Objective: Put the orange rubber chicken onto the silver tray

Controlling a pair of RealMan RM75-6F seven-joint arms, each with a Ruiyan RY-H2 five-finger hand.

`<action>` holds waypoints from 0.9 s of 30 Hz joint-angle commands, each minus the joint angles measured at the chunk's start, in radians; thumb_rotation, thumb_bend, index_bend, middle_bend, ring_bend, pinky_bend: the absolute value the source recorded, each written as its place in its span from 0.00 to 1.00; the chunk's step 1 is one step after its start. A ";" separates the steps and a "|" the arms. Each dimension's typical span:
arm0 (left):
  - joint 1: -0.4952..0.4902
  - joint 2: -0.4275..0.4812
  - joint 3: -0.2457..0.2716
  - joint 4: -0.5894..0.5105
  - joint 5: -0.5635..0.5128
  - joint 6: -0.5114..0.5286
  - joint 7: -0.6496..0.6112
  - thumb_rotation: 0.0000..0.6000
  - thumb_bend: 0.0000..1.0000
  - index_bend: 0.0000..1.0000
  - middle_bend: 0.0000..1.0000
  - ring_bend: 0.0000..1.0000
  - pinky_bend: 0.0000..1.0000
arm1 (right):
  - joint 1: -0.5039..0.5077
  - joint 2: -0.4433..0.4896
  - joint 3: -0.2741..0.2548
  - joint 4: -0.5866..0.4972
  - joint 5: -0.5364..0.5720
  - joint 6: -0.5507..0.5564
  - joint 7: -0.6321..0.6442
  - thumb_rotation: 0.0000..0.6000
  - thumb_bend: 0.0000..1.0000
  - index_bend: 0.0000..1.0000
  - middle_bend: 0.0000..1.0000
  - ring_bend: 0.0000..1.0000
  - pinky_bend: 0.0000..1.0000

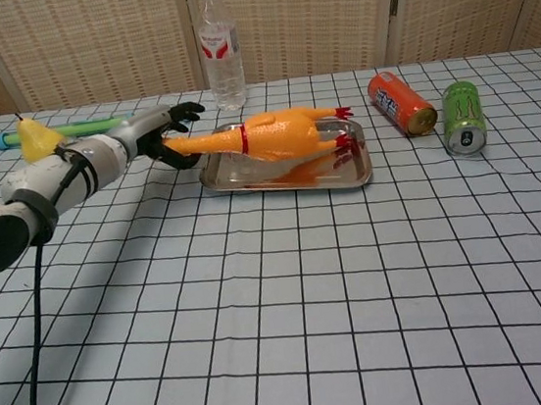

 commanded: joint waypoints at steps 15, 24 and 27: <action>-0.045 0.063 0.042 -0.082 0.037 -0.034 -0.007 1.00 0.32 0.00 0.00 0.00 0.05 | -0.027 0.001 0.010 0.024 -0.012 0.026 0.039 1.00 0.21 0.00 0.00 0.00 0.00; -0.012 0.319 0.067 -0.501 0.100 -0.010 -0.199 1.00 0.31 0.00 0.00 0.00 0.04 | -0.047 0.001 0.025 0.018 -0.010 0.052 0.000 1.00 0.21 0.00 0.00 0.00 0.00; 0.083 0.447 0.108 -0.691 0.138 0.151 -0.031 1.00 0.31 0.00 0.00 0.00 0.04 | -0.075 0.004 0.039 -0.013 0.011 0.084 -0.091 1.00 0.21 0.00 0.00 0.00 0.00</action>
